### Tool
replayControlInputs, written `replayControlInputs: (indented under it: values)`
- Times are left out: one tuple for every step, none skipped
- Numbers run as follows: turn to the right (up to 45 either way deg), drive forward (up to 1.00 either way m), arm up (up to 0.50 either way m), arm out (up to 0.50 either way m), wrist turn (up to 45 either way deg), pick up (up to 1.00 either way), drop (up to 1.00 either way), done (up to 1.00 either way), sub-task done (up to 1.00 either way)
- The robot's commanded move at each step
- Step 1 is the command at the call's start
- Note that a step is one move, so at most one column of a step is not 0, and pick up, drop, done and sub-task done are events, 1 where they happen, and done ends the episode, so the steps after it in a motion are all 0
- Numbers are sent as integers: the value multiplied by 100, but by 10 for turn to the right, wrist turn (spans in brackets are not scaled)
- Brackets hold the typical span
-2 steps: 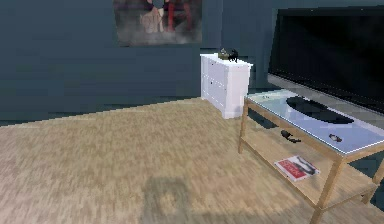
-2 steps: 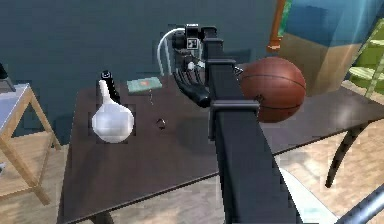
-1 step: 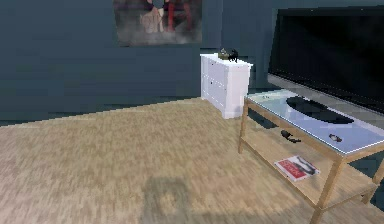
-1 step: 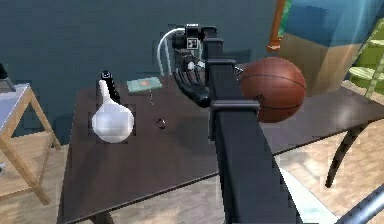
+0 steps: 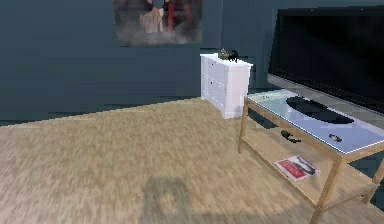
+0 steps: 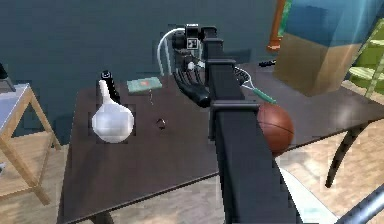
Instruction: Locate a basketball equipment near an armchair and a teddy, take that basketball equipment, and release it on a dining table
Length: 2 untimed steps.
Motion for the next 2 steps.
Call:
replayControlInputs:
  values:
    - [0, 0, 0, -10, 0, 0, 0, 0, 0]
    - [0, 0, 0, 0, 0, 0, 0, 100, 0]
